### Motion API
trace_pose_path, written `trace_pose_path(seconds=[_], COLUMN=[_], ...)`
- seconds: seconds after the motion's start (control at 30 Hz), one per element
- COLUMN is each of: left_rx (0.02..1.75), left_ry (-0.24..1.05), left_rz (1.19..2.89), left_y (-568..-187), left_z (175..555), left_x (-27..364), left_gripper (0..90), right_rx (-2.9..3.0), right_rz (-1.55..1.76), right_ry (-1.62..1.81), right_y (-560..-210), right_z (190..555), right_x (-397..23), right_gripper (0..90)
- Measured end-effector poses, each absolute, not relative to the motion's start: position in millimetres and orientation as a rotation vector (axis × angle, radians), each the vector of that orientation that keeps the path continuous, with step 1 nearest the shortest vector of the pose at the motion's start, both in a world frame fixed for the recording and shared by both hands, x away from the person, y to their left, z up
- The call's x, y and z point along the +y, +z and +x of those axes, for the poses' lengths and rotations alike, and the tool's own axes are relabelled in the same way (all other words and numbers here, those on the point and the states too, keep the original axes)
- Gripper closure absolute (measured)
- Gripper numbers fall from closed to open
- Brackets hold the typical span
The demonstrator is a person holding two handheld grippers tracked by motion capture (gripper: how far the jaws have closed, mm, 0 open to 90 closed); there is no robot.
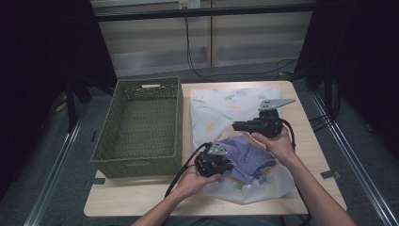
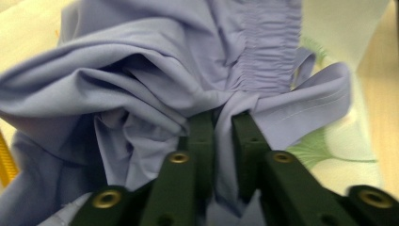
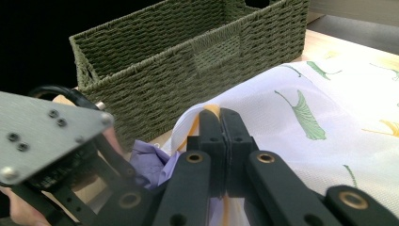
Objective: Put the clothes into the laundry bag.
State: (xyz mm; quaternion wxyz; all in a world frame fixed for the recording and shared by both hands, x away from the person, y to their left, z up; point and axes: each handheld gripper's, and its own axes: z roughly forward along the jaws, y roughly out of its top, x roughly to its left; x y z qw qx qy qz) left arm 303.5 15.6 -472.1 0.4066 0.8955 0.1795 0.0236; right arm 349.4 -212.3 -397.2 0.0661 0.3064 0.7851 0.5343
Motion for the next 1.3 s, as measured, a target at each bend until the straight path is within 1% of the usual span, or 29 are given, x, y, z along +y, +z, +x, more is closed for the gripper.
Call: trace_pose_path(seconds=[0.03,0.1,0.17,0.23,0.3,0.37,0.43,0.53,0.57,0.67,0.8,0.83,0.87,0.9,0.93,1.0,1.1,1.17,1.23,1.3], left_rx=[0.458,0.480,0.484,0.494,0.500,0.508,0.510,0.509,0.486,0.492,0.466,0.461,0.451,0.424,0.414,0.398,0.383,0.376,0.353,0.365], left_ry=[0.091,0.084,0.083,0.111,0.117,0.135,0.131,0.125,0.136,0.121,0.142,0.140,0.170,0.186,0.172,0.157,0.188,0.190,0.152,0.115], left_rz=[2.254,2.226,2.215,2.205,2.224,2.226,2.220,2.238,2.252,2.262,2.279,2.280,2.250,2.239,2.239,2.254,2.234,2.245,2.246,2.245], left_y=[-475,-478,-478,-477,-478,-480,-483,-488,-489,-491,-491,-490,-487,-481,-477,-475,-477,-479,-481,-484], left_z=[304,306,307,308,309,312,315,319,320,319,316,315,311,309,308,309,308,309,311,314], left_x=[15,16,16,16,17,15,13,9,7,1,-6,-7,-8,-9,-10,-12,-17,-20,-23,-25], left_gripper=[71.6,69.4,59.8,53.7,49.4,42.2,38.1,29.1,27.5,22.0,21.4,22.8,27.4,29.5,31.3,30.4,30.7,34.5,32.1,25.1], right_rx=[2.368,2.369,2.369,2.366,2.363,2.367,2.373,2.376,2.377,2.382,2.388,2.388,2.391,2.391,2.391,2.388,2.388,2.381,2.384,2.385], right_rz=[0.925,0.926,0.924,0.926,0.928,0.932,0.928,0.924,0.923,0.932,0.940,0.943,0.945,0.944,0.949,0.960,0.968,0.977,0.981,0.981], right_ry=[1.609,1.609,1.606,1.608,1.604,1.600,1.595,1.593,1.595,1.591,1.594,1.595,1.599,1.605,1.614,1.623,1.616,1.614,1.608,1.611], right_y=[-397,-397,-398,-398,-399,-400,-401,-400,-400,-401,-401,-401,-402,-402,-402,-402,-402,-402,-402,-403], right_z=[349,349,349,350,351,351,351,350,350,351,352,352,352,353,353,354,354,354,354,355], right_x=[-212,-212,-212,-212,-212,-212,-211,-210,-210,-210,-212,-212,-212,-213,-214,-215,-216,-216,-217,-217], right_gripper=[89.6,89.6,89.6,89.6,89.6,89.6,89.6,89.6,89.6,89.6,89.6,89.6,89.6,89.6,89.6,89.6,89.6,89.5,89.5,89.6])
